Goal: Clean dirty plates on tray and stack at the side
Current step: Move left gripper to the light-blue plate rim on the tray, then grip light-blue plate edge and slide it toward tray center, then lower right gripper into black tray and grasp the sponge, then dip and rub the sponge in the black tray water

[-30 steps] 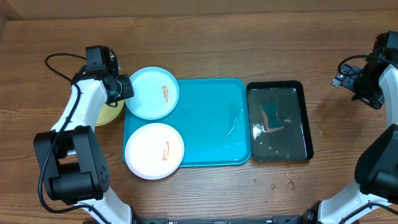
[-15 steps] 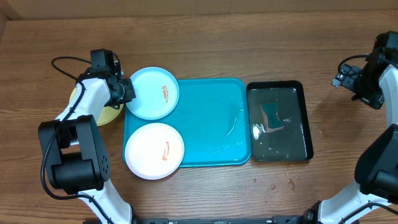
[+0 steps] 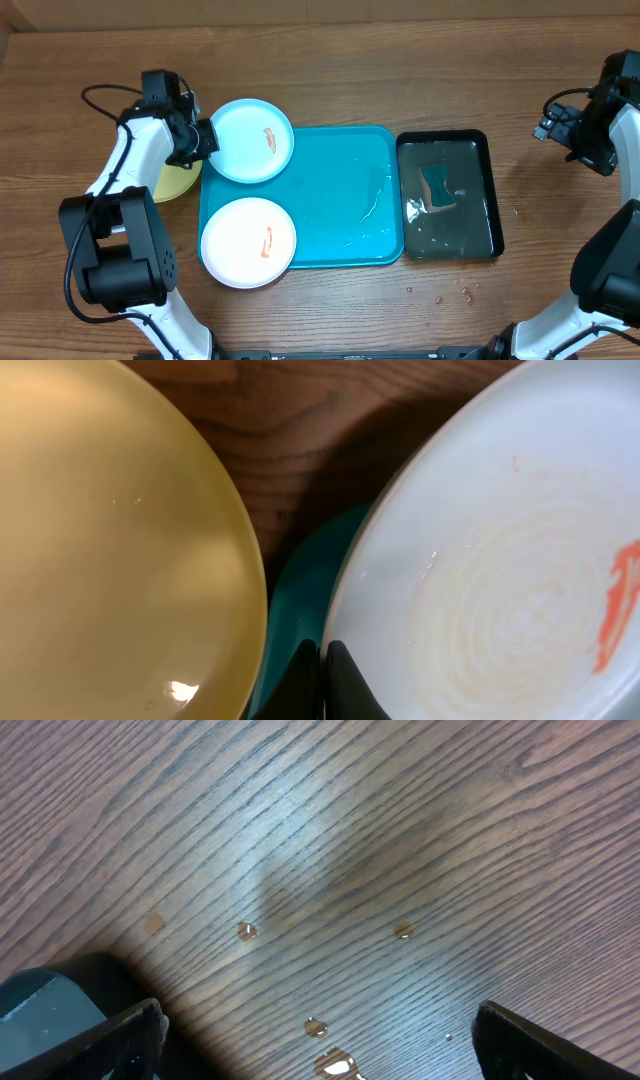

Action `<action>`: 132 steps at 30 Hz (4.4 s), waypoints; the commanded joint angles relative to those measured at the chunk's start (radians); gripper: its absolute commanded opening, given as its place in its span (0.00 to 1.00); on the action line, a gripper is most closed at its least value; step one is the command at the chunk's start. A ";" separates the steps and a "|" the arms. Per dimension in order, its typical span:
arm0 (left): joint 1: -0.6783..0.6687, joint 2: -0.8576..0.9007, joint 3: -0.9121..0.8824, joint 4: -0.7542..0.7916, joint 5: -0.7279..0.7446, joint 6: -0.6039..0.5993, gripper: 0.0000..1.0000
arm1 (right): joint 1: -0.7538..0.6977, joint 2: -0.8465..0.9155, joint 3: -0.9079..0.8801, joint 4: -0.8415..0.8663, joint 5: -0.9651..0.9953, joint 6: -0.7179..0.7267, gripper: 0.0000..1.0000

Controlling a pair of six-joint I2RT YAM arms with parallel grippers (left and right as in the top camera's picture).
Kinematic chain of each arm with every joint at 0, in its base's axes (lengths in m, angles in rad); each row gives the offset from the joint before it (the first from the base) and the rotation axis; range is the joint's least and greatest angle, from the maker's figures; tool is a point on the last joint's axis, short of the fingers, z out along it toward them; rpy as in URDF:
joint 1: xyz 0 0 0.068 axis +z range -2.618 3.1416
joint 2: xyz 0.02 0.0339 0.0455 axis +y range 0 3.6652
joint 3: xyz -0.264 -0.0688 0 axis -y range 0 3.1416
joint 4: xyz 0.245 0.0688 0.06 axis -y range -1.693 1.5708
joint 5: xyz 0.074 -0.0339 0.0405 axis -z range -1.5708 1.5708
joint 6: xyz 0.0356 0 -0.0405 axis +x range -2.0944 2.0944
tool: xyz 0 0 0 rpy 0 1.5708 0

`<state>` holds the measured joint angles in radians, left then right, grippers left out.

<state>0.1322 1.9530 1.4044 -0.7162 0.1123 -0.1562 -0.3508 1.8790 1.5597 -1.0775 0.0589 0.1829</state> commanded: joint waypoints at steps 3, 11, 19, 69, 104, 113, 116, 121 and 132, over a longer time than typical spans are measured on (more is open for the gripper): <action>-0.013 -0.006 0.030 -0.061 0.063 0.003 0.04 | 0.002 -0.005 0.021 0.002 0.002 0.000 1.00; -0.124 -0.006 0.029 -0.121 0.196 -0.015 0.04 | 0.002 -0.005 0.021 0.002 0.002 0.000 1.00; -0.283 -0.006 0.024 -0.151 0.173 -0.093 0.04 | 0.002 -0.005 0.021 0.002 0.002 0.000 1.00; -0.432 0.000 -0.125 -0.019 -0.042 -0.286 0.04 | 0.074 -0.005 0.017 -0.254 -0.573 -0.201 0.78; -0.434 0.000 -0.125 -0.035 -0.042 -0.285 0.05 | 0.534 -0.005 -0.399 0.079 -0.138 -0.107 0.04; -0.434 0.000 -0.125 -0.035 -0.042 -0.285 0.06 | 0.516 -0.005 -0.291 0.001 -0.137 -0.107 0.91; -0.434 0.000 -0.125 -0.037 -0.042 -0.285 0.07 | 0.515 -0.005 -0.288 0.034 -0.137 -0.107 0.91; -0.434 0.000 -0.125 -0.037 -0.043 -0.285 0.07 | 0.515 -0.005 -0.290 0.059 -0.138 -0.103 0.80; -0.434 0.000 -0.125 -0.034 -0.042 -0.285 0.07 | 0.519 -0.005 -0.344 0.120 -0.141 -0.100 0.25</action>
<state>-0.3069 1.9530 1.2953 -0.7471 0.0921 -0.4213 0.1699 1.8790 1.2362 -0.9623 -0.0784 0.0792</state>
